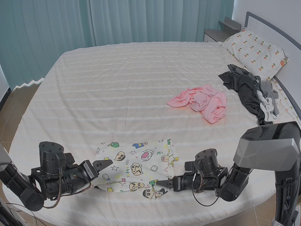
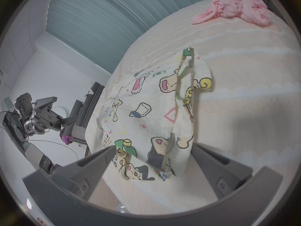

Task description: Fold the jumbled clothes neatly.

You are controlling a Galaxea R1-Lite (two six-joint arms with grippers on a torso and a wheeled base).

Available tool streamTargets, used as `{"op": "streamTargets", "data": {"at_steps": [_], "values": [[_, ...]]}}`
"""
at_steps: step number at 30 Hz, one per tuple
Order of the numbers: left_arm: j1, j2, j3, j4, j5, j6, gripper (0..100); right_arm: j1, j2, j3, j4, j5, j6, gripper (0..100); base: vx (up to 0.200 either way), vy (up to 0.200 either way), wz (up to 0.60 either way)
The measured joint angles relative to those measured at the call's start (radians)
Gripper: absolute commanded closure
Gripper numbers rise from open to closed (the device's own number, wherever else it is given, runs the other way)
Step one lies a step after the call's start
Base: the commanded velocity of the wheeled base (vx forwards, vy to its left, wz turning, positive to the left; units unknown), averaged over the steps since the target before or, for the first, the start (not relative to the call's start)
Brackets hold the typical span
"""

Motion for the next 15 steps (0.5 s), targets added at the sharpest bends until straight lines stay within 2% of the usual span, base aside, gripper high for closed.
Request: {"op": "streamTargets", "data": {"at_steps": [15], "values": [[0.009, 0.000, 0.000, 0.000, 0.001, 0.000, 0, 0.006, -0.044, 0.052, 0.024, -0.002, 0.005, 100, 0.000, 0.000, 0.00]]}}
